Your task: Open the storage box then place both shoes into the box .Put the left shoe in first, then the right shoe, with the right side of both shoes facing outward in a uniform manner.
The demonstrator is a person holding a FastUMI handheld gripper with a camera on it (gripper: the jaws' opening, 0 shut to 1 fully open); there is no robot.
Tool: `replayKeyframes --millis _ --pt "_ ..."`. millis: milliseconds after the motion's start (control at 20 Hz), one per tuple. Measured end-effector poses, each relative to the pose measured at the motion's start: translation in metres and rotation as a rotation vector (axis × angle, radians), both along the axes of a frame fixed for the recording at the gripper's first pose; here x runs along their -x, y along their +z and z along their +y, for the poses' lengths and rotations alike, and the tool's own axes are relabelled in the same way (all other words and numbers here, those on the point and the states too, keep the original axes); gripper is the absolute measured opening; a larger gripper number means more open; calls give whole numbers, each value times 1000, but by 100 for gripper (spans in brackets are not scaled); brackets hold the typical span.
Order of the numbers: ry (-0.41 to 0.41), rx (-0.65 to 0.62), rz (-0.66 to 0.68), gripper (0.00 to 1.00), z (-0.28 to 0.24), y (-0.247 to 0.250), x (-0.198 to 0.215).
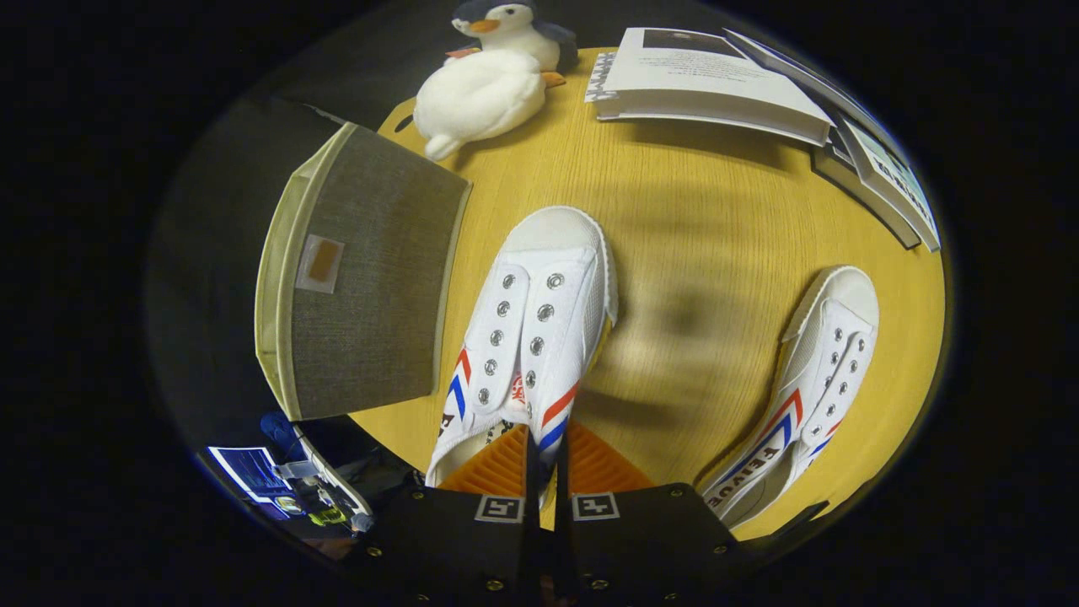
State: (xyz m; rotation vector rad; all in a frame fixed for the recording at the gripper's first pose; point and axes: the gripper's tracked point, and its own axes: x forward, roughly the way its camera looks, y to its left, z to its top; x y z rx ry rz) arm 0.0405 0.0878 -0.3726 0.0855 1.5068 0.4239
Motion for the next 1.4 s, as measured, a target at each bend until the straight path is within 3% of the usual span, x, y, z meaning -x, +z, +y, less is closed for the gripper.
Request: replayKeyframes --millis 350,750,1100,1400 --pt "49 -26 -107 7 13 86 -10" --pt "114 -111 -198 6 71 154 -29" --pt "236 -126 -225 6 149 170 -41" --pt "332 -59 -231 6 199 149 -44"
